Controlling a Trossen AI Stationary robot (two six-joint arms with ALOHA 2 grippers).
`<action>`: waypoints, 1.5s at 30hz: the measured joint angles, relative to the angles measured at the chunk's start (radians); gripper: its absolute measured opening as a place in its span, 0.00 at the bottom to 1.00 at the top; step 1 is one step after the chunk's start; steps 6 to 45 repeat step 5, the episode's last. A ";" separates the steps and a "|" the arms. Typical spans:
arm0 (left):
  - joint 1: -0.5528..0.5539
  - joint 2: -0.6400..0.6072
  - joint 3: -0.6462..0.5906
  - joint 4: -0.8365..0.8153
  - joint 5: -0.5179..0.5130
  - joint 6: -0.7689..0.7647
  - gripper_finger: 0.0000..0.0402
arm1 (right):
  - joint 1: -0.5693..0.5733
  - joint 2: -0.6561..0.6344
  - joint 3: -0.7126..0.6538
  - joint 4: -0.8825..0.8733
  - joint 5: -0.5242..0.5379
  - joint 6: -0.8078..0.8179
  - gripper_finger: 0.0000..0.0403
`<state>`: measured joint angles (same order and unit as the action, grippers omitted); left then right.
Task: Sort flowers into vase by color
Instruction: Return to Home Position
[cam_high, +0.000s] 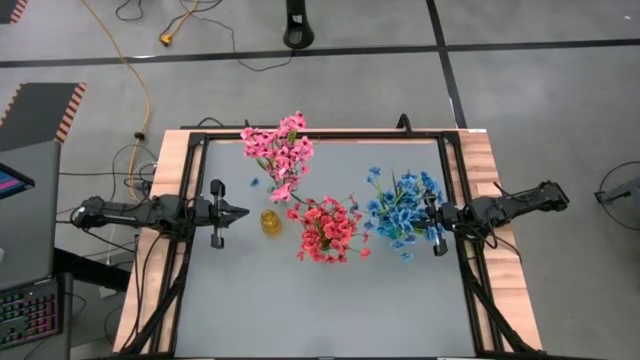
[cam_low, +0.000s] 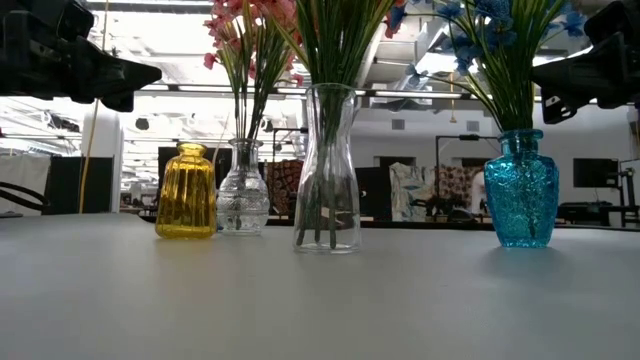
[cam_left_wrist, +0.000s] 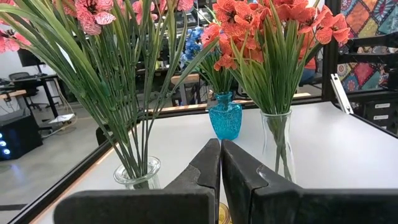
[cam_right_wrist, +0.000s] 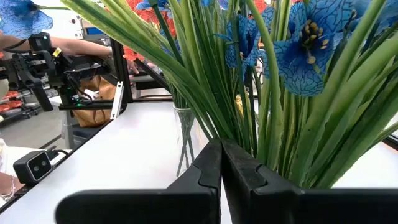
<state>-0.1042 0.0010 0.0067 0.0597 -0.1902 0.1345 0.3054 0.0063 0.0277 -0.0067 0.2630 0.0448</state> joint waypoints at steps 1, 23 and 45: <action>0.000 0.000 0.000 0.000 0.000 0.000 0.00 | 0.000 0.000 0.000 0.000 0.000 0.000 0.09; 0.000 0.000 0.000 0.000 0.000 0.000 0.00 | 0.000 0.000 0.000 0.000 0.000 0.000 0.09; 0.000 0.000 0.000 0.000 0.000 0.000 0.00 | 0.000 0.000 0.000 0.000 0.000 0.000 0.09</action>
